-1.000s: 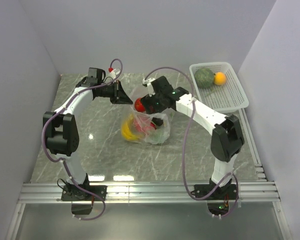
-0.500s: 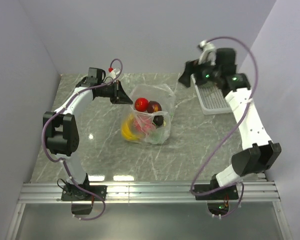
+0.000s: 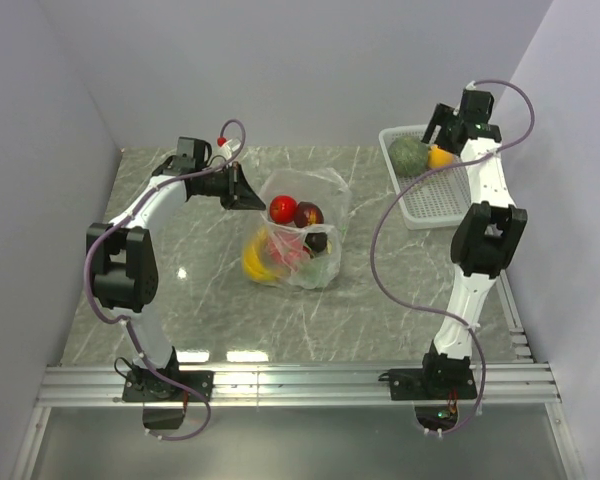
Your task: Place the fake fruits into the plastic bag and tie a complex knot
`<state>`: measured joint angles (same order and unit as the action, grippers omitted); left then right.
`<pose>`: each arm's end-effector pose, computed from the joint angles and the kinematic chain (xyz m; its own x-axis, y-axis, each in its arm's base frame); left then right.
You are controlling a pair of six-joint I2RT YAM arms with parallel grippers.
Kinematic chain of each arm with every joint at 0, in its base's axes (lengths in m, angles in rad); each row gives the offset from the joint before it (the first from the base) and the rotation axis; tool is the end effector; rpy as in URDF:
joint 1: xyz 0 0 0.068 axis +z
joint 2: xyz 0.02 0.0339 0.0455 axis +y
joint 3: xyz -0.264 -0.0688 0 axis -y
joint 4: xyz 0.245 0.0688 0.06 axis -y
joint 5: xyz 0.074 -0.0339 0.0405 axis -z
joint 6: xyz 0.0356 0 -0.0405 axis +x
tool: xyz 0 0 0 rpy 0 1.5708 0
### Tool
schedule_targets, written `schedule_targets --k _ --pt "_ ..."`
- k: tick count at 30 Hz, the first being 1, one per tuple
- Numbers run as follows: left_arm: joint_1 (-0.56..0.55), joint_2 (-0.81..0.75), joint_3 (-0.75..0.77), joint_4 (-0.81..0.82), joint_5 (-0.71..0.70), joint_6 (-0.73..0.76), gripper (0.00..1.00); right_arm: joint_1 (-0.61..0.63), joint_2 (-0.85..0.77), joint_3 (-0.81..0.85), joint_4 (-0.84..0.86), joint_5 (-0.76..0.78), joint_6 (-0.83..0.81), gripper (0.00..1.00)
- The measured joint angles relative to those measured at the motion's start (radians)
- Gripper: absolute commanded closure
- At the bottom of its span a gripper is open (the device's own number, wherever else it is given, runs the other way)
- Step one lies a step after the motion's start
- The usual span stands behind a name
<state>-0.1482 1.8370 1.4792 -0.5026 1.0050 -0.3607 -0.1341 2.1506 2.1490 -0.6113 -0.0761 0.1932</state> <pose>0.3918 -0.0889 0.2680 -0.9216 -0.0537 -0.3843 0.3189 0.4595 -0.8289 0.4952 -0.0641 0.3310 -0.5457 0.2668 -0.7944 0.1798 0.9632 0.2000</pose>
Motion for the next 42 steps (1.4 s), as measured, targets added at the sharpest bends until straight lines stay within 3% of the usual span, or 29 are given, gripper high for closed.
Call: schedule_targets --k 5,14,21,42 --pt "0.0 0.0 -0.011 0.005 0.0 -0.002 0.99 -0.031 0.062 -0.01 0.099 0.067 0.04 0.29" --pt "0.0 0.0 -0.011 0.028 0.0 -0.026 1.0 -0.023 0.086 -0.008 0.305 0.213 0.126 0.29" --pt "0.0 0.0 -0.011 0.029 0.0 -0.028 0.99 -0.023 0.185 0.0 0.37 0.254 0.147 0.19" --pt "0.017 0.015 -0.016 0.024 -0.007 -0.026 1.0 -0.04 0.293 -0.013 0.499 0.198 -0.002 0.26"
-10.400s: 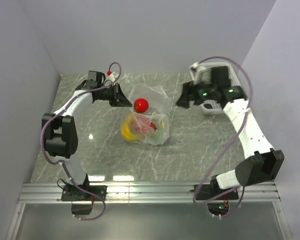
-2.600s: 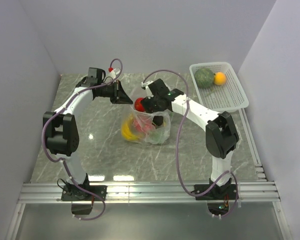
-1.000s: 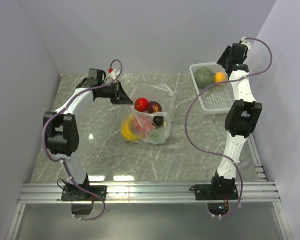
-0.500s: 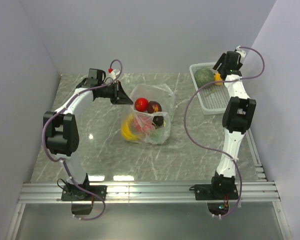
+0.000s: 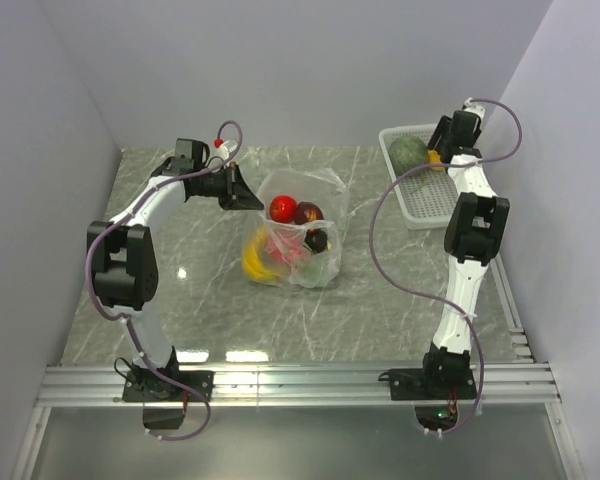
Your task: Place the fake fruits into the plastic bag and tie a complex knot
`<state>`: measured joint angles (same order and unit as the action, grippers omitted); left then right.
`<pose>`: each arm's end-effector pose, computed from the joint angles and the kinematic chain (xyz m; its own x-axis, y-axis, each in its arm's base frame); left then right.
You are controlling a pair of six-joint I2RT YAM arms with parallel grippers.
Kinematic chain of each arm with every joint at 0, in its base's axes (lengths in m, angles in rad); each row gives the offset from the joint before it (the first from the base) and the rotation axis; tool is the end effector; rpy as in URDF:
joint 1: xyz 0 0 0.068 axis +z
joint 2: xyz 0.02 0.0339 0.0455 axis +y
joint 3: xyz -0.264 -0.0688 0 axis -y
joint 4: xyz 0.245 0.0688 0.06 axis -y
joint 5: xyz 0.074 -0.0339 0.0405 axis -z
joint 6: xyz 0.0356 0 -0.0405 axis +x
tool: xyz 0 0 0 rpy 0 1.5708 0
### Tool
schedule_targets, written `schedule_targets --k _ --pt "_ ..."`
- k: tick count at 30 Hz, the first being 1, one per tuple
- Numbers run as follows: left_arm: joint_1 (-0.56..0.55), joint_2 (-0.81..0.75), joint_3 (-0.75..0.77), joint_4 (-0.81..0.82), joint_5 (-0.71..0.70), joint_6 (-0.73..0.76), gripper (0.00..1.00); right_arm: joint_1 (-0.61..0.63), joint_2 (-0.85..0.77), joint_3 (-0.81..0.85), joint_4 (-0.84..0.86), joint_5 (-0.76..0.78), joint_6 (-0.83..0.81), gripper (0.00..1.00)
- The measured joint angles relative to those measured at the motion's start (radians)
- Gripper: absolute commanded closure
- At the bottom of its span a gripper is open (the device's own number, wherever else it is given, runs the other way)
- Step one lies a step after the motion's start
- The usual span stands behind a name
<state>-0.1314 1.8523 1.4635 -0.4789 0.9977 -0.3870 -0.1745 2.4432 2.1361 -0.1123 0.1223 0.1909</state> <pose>0.3957 -0.0825 0.2586 -0.9304 -0.0835 -0.3569 0.2791 0.4696 -0.8376 0.5643 -0.1039 0.2219 -0.3402 0.2512 -0.9062 0.3530 0.9273 0.1245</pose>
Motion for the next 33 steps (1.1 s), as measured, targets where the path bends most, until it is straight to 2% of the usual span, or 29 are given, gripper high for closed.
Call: schedule_targets --k 3,10,13,17,19,22,23,26,28,29,31,32,33 --pt "0.003 0.001 -0.001 0.0 0.0 0.0 0.99 -0.005 0.034 0.044 -0.063 -0.011 -0.076 0.26" --pt "0.008 0.001 -0.018 0.004 0.0 0.0 0.99 -0.005 0.132 0.269 -0.189 0.042 -0.276 0.28" --pt "0.009 0.002 -0.02 0.005 0.0 0.0 1.0 -0.001 0.132 0.256 -0.192 0.046 -0.328 0.29" --pt "0.01 0.002 -0.02 0.008 0.0 -0.002 0.99 0.003 0.124 0.246 -0.209 0.004 -0.365 0.37" --pt "0.01 0.003 -0.02 0.012 0.0 -0.002 0.99 0.003 0.106 0.231 -0.238 -0.035 -0.375 0.39" --pt "0.01 0.004 -0.021 0.012 0.0 -0.004 1.0 0.003 0.044 0.177 -0.355 -0.103 -0.395 0.46" --pt "0.01 0.004 -0.023 0.014 0.0 -0.004 1.0 0.002 0.018 0.148 -0.41 -0.123 -0.401 0.52" --pt "0.01 0.004 -0.024 0.019 0.0 -0.004 1.0 -0.007 -0.066 0.055 -0.565 -0.193 -0.414 0.61" --pt "0.01 0.004 -0.024 0.02 0.0 -0.003 1.0 -0.014 -0.139 -0.021 -0.671 -0.24 -0.429 0.59" --pt "0.01 0.004 -0.024 0.02 0.001 -0.004 1.0 -0.017 -0.18 -0.063 -0.705 -0.259 -0.435 0.52" --pt "0.01 0.004 -0.024 0.02 0.001 -0.004 1.0 -0.023 -0.283 -0.159 -0.72 -0.286 -0.443 0.46" --pt "0.01 0.004 -0.024 0.02 0.001 -0.004 0.99 -0.026 -0.333 -0.198 -0.714 -0.297 -0.446 0.35" --pt "0.01 0.004 -0.024 0.021 0.001 -0.004 0.99 -0.027 -0.378 -0.222 -0.705 -0.304 -0.443 0.31"
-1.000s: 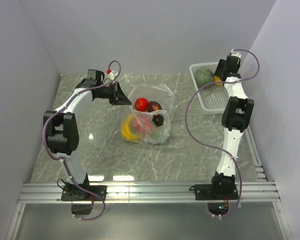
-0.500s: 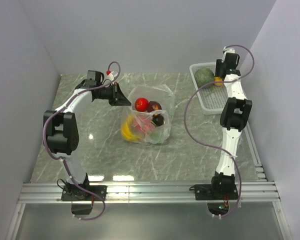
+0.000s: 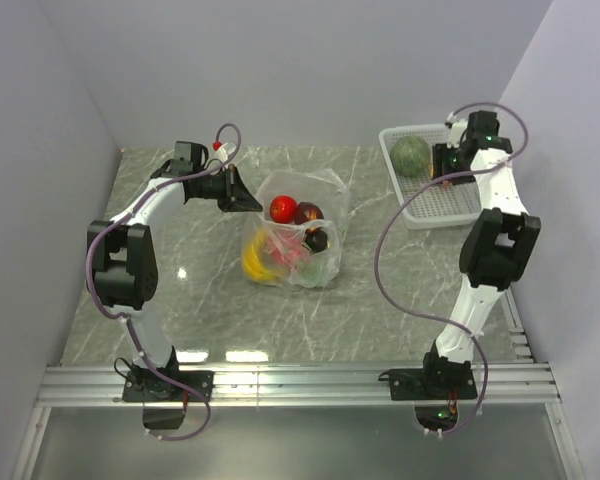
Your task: Place the fake fruits into the plastic bag and tie a complex knot
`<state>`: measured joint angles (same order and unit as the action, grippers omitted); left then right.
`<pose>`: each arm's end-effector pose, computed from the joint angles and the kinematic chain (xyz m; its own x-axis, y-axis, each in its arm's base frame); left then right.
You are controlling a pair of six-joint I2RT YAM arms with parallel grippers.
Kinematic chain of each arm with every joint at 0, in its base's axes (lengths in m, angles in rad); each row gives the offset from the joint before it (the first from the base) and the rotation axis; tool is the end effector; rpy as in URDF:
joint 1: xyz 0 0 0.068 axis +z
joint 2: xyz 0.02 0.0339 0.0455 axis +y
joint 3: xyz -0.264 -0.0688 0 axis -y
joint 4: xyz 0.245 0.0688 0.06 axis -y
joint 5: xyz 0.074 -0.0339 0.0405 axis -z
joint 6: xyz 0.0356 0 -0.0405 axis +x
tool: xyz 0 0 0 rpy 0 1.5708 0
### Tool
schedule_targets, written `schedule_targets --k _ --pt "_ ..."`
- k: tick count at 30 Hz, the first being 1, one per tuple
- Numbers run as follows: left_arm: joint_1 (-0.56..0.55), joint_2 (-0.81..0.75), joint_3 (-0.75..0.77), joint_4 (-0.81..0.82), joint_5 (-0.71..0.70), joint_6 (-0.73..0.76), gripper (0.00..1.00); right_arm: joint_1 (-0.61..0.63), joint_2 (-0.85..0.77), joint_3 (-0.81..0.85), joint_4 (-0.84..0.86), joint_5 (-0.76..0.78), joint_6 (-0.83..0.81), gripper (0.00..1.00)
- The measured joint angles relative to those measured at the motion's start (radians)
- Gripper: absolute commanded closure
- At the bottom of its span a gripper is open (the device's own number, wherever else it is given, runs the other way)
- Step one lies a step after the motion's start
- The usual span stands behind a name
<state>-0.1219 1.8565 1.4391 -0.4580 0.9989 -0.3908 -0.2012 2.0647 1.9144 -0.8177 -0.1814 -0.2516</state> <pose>0.3958 -0.0787 0.2507 -0.9334 -0.0934 -0.3464 0.2650 0.4717 -0.8410 0.4502 -0.0853 0.2788 -0.8057 -0.0856 -0.5861 -0.1076 0.9942 0.0028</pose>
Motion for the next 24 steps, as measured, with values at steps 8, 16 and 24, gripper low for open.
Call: schedule_targets --k 8,16,24 --pt "0.0 0.0 -0.008 0.009 -0.001 0.0 1.0 -0.002 0.086 0.377 0.057 -0.017 0.024 0.11" --pt "0.001 0.0 -0.012 0.02 0.0 -0.014 0.99 -0.002 0.235 0.364 0.122 0.074 0.031 0.0" --pt "0.001 0.0 -0.022 0.035 0.0 -0.022 1.0 -0.002 0.273 0.275 0.241 0.152 0.049 0.0"
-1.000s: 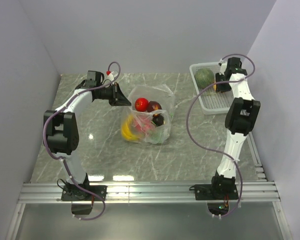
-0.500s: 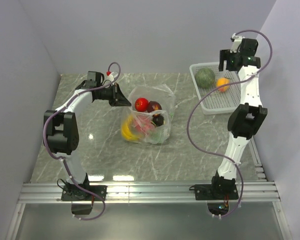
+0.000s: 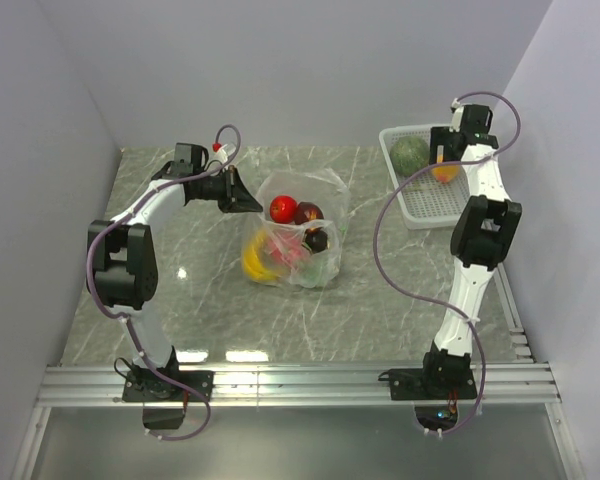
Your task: Place the fake fruits into the plastic bag and tie a complex knot
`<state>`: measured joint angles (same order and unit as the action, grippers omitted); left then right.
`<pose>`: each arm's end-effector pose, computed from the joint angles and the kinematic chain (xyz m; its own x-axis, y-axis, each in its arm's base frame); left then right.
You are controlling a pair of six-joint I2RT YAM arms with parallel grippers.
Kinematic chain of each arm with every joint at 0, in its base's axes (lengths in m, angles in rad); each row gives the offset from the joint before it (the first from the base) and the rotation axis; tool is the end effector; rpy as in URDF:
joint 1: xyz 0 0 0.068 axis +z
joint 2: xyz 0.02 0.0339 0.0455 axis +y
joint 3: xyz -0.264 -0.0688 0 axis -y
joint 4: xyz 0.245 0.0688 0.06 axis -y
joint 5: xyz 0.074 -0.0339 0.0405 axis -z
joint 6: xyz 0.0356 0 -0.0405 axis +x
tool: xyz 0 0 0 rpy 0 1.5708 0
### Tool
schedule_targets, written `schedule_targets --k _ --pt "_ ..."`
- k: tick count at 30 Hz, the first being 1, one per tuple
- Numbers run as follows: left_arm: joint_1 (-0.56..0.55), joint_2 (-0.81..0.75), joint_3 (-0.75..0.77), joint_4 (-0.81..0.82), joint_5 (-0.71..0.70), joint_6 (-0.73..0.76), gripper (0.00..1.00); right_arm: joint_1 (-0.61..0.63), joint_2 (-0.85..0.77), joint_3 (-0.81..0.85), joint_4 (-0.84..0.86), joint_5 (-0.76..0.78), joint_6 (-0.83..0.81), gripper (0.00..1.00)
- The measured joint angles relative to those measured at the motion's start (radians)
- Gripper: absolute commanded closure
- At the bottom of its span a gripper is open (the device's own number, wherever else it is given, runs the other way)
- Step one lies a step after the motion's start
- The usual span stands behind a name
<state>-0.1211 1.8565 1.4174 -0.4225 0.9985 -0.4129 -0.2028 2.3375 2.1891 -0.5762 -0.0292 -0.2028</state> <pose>0.3959 -0.0783 0.2462 -0.9343 -0.1052 -0.3405 0.2554 0.4686 -0.8457 0.5256 -0.1070 0.2541 -0.6722 -0.0673 -0.7373 0.0455 0.9902 -0.1319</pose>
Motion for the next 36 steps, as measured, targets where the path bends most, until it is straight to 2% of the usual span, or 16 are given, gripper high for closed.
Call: schedule_targets --k 11,20,21,24,25,27,32,36 --pt "0.0 0.0 -0.01 -0.001 0.0 0.003 0.99 0.0 0.098 0.037 0.123 0.022 -0.027 0.0" --pt "0.003 0.0 -0.01 -0.008 0.0 0.007 1.0 0.001 0.174 0.076 0.111 0.033 -0.066 0.01" --pt "0.004 0.0 -0.01 -0.008 0.0 0.007 0.99 0.001 0.174 0.075 0.106 0.032 -0.068 0.04" --pt "0.004 0.0 -0.01 -0.008 0.0 0.007 1.0 0.002 0.168 0.047 0.123 0.033 -0.081 0.26" --pt "0.004 0.0 -0.01 -0.007 0.0 0.007 0.99 0.002 0.161 0.031 0.137 0.036 -0.085 0.38" --pt "0.004 0.0 -0.01 -0.008 0.0 0.007 0.99 0.002 0.144 0.009 0.143 0.036 -0.086 0.47" --pt "0.004 0.0 -0.01 -0.006 0.0 0.006 1.0 -0.001 0.097 -0.039 0.114 0.013 -0.071 0.55" --pt "0.004 0.0 -0.01 -0.006 -0.001 0.007 0.99 -0.003 -0.031 -0.141 0.058 -0.052 -0.047 0.62"
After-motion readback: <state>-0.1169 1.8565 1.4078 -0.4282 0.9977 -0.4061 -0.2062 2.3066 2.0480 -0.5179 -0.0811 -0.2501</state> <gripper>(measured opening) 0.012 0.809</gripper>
